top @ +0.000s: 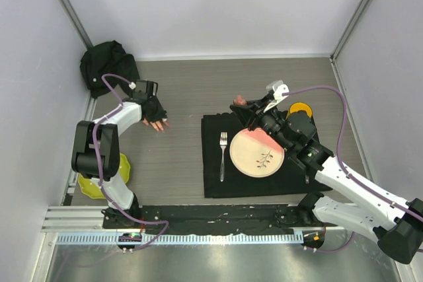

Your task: Paint the nails

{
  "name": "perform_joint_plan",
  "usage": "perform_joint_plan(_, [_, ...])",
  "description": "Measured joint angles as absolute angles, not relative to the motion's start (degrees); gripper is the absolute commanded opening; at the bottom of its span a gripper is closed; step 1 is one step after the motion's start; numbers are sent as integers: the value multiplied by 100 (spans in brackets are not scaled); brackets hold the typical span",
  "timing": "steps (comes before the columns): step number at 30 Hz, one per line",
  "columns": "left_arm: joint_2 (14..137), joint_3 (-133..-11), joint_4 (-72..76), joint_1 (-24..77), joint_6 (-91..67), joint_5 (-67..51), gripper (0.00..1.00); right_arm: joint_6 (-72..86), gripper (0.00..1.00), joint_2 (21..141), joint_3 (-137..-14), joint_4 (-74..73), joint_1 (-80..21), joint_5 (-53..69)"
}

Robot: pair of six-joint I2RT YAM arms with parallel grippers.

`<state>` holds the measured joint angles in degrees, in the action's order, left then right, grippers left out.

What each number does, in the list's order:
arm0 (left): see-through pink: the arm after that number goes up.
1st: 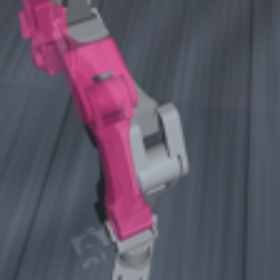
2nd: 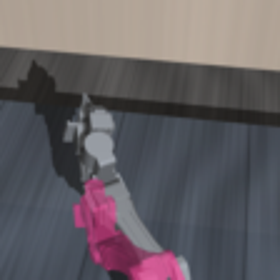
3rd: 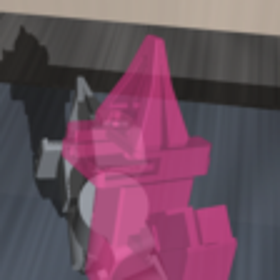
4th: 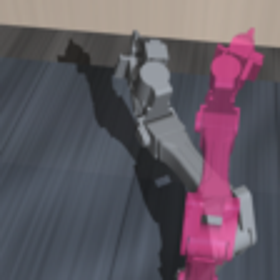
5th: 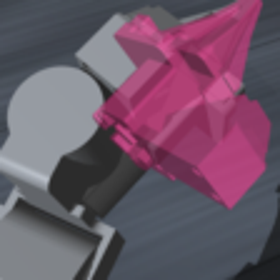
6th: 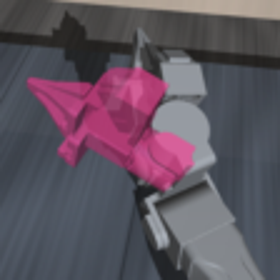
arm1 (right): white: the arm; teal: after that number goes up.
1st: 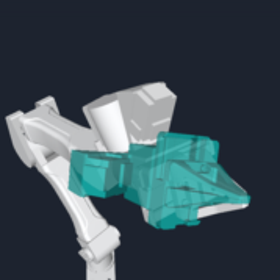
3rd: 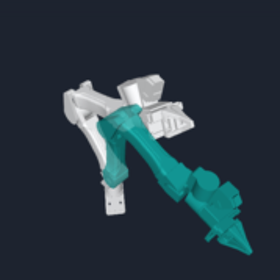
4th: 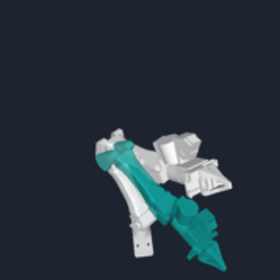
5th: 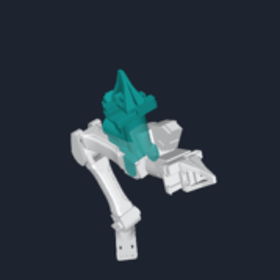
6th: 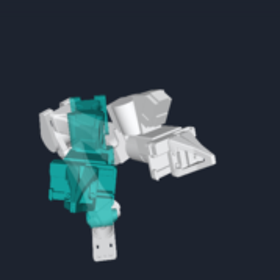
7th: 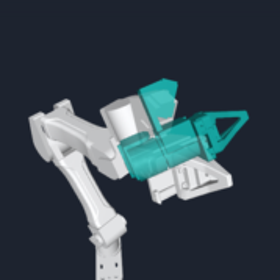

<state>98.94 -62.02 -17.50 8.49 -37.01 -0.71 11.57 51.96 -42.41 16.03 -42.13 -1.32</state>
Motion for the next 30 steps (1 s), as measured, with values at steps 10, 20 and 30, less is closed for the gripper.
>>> perform_joint_plan(10, [9859,-6145,-1761,888,-3688,-51,0,1199,1,5196,-4241,1610,-4213,-45])
perform_joint_plan(20, [9850,-6169,-1831,888,-3548,139,0,1203,1,5175,-4241,1610,-4213,38])
perform_joint_plan(30, [9850,-6309,-1837,860,-3544,143,0,1201,1,5122,-4241,1625,-4213,40])
